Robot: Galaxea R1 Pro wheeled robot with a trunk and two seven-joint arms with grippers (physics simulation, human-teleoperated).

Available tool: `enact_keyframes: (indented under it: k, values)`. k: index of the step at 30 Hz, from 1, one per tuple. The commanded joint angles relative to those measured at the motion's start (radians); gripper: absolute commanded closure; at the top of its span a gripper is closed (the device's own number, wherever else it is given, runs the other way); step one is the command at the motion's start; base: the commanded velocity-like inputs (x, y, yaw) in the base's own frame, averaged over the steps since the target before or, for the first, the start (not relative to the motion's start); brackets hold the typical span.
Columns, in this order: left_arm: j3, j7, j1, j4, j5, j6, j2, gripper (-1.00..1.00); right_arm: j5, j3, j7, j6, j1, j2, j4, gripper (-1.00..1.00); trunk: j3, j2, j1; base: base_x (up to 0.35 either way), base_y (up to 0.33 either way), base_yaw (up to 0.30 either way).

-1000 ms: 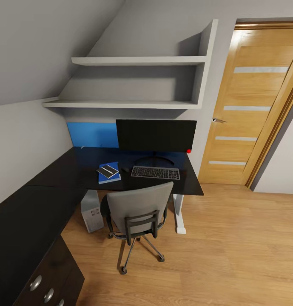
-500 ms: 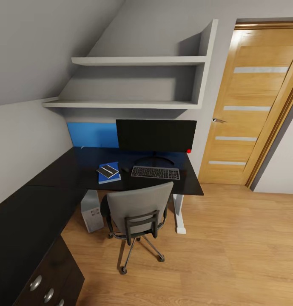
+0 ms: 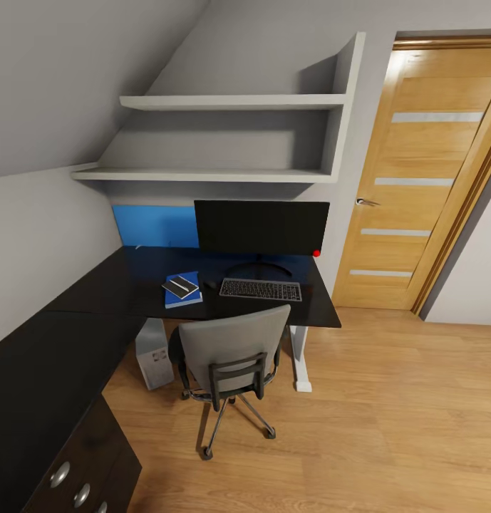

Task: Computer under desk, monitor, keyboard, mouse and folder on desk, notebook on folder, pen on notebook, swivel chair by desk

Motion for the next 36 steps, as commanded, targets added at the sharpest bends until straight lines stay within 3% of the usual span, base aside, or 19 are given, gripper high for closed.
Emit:
enact_keyframes:
  k: [1,36]
  values:
    - [-0.009,0.003,-0.001,0.001,0.009,-0.003,0.000,-1.00,-0.010,0.009,-0.002,-0.004,-0.001,0.001,0.002,-1.00,-0.002,-0.002,0.000,0.000,0.000,0.000]
    - [-0.009,0.004,-0.001,0.001,0.010,-0.001,-0.014,-1.00,-0.010,0.009,-0.002,-0.004,-0.001,0.000,0.002,-1.00,-0.002,-0.002,0.000,0.000,0.000,0.000]
